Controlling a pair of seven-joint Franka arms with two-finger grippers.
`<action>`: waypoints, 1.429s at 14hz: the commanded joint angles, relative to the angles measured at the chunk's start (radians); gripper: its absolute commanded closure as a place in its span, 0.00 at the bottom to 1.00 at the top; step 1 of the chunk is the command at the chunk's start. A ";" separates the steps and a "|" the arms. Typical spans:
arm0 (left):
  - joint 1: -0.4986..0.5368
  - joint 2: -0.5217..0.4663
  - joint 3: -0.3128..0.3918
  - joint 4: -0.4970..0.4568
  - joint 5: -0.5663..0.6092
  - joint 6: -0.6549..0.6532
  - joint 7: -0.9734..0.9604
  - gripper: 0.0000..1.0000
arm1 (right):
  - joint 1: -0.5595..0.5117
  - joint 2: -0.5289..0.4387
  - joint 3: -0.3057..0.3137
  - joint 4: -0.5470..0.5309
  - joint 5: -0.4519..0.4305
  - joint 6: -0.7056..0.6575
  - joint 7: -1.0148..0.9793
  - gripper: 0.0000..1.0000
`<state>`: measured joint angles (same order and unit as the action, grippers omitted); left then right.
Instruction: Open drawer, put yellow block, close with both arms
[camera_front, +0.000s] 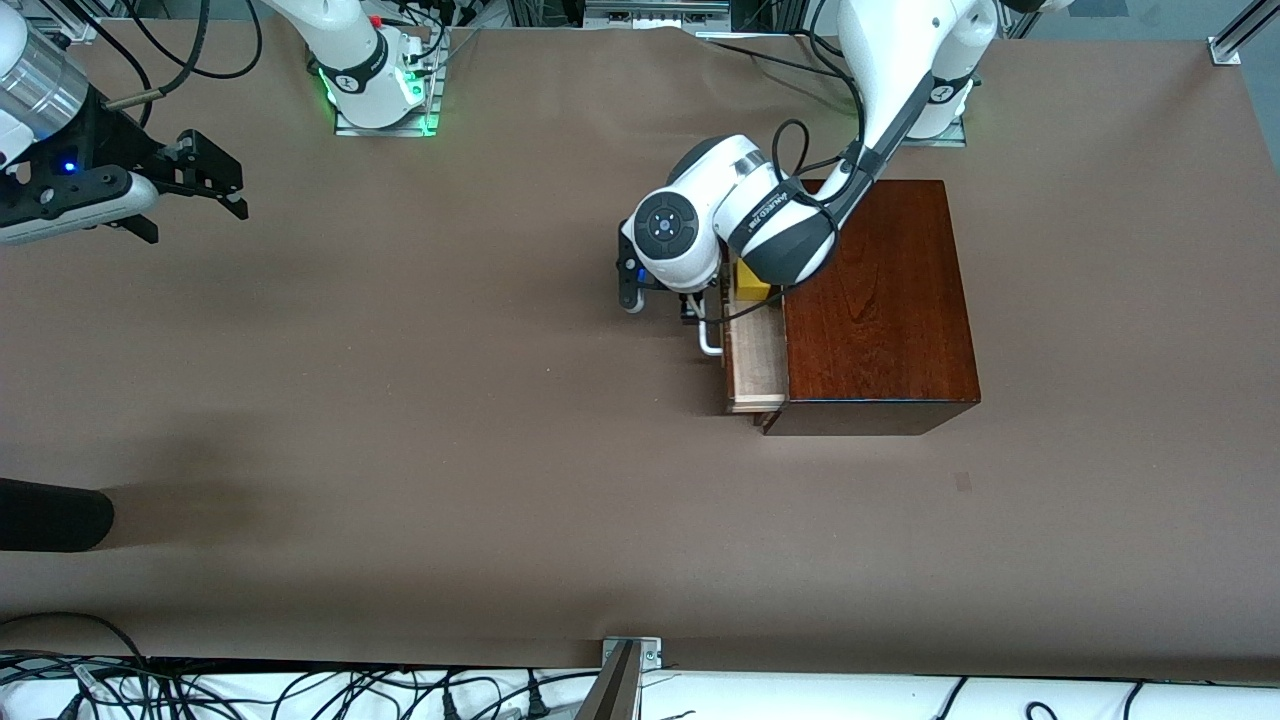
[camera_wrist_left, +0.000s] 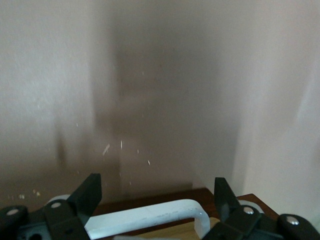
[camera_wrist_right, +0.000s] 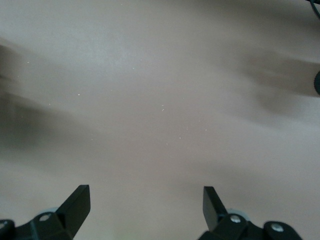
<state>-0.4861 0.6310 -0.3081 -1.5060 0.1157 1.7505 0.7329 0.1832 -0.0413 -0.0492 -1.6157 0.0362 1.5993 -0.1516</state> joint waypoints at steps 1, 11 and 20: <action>0.038 -0.053 0.021 -0.026 0.044 -0.104 0.005 0.00 | -0.010 0.008 0.011 0.010 -0.010 -0.012 0.012 0.00; 0.134 -0.220 0.037 0.044 0.015 -0.167 -0.096 0.00 | -0.015 0.038 0.006 0.022 0.007 0.043 0.018 0.00; 0.291 -0.278 0.210 0.287 -0.010 -0.225 -0.309 0.00 | -0.011 0.040 0.006 0.022 0.002 0.036 0.007 0.00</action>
<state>-0.2142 0.3580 -0.1490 -1.2452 0.1224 1.4982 0.4747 0.1798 -0.0086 -0.0459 -1.6112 0.0366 1.6427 -0.1495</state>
